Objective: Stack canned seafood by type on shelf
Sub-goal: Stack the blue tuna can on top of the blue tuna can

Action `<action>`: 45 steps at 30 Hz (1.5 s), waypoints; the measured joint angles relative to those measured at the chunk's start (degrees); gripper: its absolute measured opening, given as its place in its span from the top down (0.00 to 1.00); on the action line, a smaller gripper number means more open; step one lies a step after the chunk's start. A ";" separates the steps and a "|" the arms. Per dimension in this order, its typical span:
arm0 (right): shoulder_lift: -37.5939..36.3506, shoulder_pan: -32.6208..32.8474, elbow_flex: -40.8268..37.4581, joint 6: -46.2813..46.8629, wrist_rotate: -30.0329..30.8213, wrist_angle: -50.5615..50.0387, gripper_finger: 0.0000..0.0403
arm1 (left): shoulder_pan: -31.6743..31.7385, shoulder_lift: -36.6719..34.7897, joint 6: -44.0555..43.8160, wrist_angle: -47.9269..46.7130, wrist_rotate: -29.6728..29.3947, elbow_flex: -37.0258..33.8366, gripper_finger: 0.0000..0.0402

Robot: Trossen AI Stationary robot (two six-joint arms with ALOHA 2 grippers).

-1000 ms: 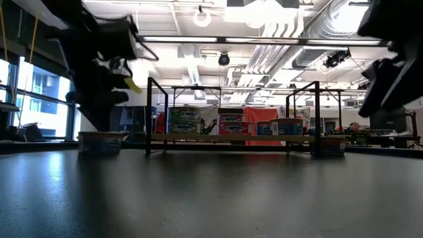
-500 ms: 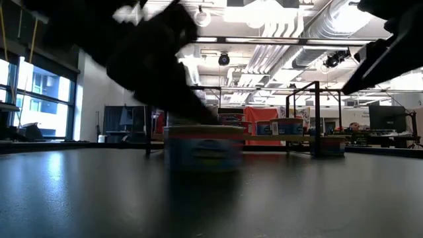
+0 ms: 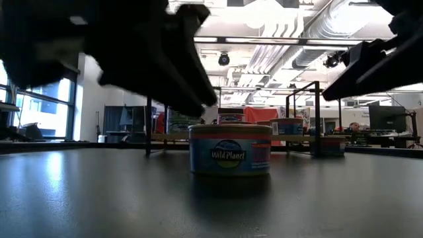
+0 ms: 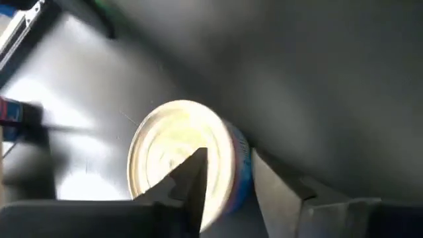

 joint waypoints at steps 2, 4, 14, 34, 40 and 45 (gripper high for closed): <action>2.43 -0.01 1.72 -1.98 -0.06 0.09 0.38 | 1.27 0.17 -0.17 0.62 1.31 -0.75 0.69; 4.38 -0.03 3.21 -5.86 -0.40 0.03 0.38 | 2.57 0.24 -0.58 0.43 2.25 -1.71 0.67; 7.69 0.47 13.34 -34.70 3.19 -11.11 0.38 | 6.53 1.35 0.72 3.06 13.23 -2.15 0.88; 7.47 4.55 37.13 -4.33 9.98 -67.00 0.41 | 10.76 1.27 -12.63 16.93 20.20 -2.48 1.00; 7.45 2.96 34.76 -5.89 2.85 -67.76 0.21 | 11.52 1.26 -14.12 18.93 20.16 -2.46 1.00; 7.47 3.26 23.42 -12.17 7.74 -50.40 0.16 | 12.19 1.24 -13.97 19.14 21.12 -2.46 1.00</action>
